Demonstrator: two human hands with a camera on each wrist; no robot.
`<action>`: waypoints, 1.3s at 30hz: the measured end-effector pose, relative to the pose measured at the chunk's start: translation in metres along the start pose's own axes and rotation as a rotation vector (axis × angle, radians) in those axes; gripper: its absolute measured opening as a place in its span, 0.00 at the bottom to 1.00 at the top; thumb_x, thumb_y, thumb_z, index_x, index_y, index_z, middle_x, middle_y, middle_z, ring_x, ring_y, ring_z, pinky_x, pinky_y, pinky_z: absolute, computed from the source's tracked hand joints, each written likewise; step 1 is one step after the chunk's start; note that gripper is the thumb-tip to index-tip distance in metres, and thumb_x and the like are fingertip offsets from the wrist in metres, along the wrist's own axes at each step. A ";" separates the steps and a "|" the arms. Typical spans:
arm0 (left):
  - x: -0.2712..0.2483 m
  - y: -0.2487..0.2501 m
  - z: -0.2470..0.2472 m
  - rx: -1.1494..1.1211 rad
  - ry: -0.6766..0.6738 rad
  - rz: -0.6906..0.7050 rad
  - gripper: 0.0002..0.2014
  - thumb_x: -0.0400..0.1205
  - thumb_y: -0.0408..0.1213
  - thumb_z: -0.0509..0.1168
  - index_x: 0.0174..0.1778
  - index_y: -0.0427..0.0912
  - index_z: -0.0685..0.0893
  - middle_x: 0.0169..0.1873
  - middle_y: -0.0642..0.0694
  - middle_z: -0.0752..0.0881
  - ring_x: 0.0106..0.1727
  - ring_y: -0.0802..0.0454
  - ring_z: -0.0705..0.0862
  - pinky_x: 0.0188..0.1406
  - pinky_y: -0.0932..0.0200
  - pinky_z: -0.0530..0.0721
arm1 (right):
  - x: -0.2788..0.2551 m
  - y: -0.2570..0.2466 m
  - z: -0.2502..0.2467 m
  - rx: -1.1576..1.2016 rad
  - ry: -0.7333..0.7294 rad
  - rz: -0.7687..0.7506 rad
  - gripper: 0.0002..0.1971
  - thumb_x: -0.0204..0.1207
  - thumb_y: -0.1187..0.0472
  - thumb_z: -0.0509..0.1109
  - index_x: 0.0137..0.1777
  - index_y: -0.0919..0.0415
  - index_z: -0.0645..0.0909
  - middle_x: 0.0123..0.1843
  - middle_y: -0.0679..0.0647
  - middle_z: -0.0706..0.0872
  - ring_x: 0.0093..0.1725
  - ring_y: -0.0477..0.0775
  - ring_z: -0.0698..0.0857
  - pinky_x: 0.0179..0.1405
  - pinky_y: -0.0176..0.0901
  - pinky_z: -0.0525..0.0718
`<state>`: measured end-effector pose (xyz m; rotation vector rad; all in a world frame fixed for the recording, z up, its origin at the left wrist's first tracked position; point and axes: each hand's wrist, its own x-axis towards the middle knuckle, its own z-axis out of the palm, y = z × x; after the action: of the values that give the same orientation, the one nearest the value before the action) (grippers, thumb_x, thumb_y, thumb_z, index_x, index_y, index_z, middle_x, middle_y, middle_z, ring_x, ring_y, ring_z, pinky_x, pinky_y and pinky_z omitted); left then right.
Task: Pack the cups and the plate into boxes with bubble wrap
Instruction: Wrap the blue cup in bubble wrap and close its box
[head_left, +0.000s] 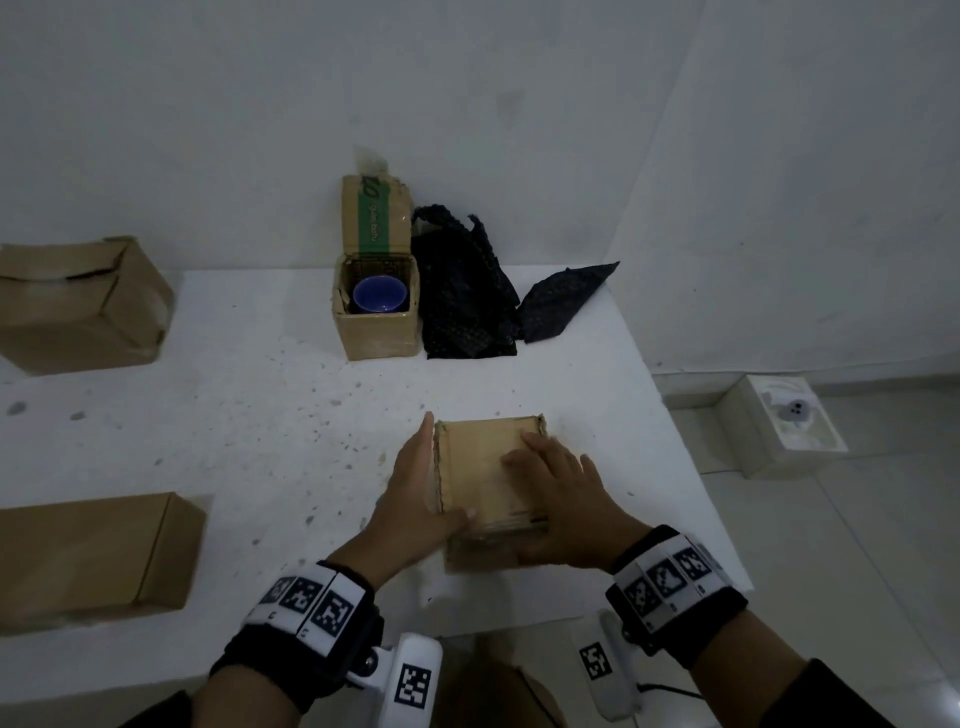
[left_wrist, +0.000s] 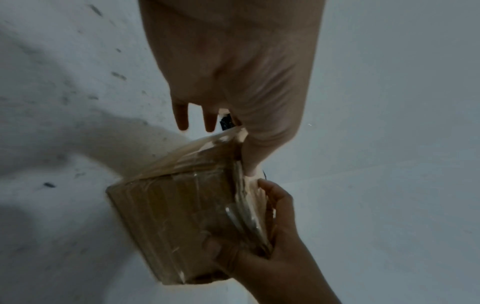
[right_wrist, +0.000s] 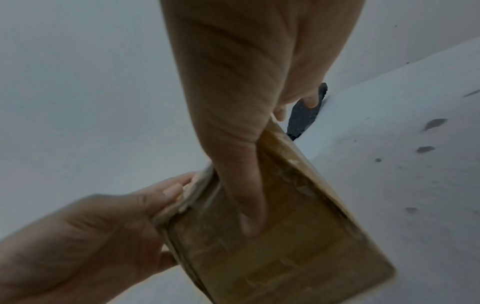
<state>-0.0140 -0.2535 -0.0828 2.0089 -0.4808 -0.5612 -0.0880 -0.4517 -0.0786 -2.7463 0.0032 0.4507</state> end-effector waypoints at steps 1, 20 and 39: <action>0.005 0.004 -0.004 0.034 -0.006 0.014 0.58 0.68 0.40 0.78 0.80 0.54 0.39 0.80 0.51 0.51 0.78 0.56 0.54 0.72 0.58 0.58 | 0.000 0.002 -0.010 0.027 -0.032 -0.009 0.47 0.57 0.29 0.71 0.75 0.43 0.57 0.82 0.50 0.49 0.79 0.59 0.55 0.77 0.68 0.54; 0.279 0.102 0.038 0.275 -0.141 0.178 0.34 0.78 0.37 0.67 0.79 0.44 0.59 0.75 0.44 0.67 0.75 0.49 0.68 0.73 0.58 0.68 | 0.197 0.168 -0.128 0.266 0.288 0.137 0.31 0.74 0.61 0.72 0.76 0.56 0.65 0.75 0.56 0.71 0.71 0.56 0.73 0.65 0.46 0.75; 0.350 0.082 0.087 0.907 0.009 0.295 0.25 0.78 0.31 0.59 0.72 0.43 0.65 0.51 0.42 0.86 0.50 0.41 0.82 0.50 0.51 0.73 | 0.246 0.225 -0.097 -0.199 0.549 0.094 0.05 0.73 0.58 0.69 0.44 0.56 0.86 0.40 0.54 0.86 0.46 0.63 0.84 0.70 0.73 0.60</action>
<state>0.2134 -0.5429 -0.1147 2.7015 -1.1535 -0.1375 0.1621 -0.6821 -0.1465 -2.9811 0.2373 -0.3061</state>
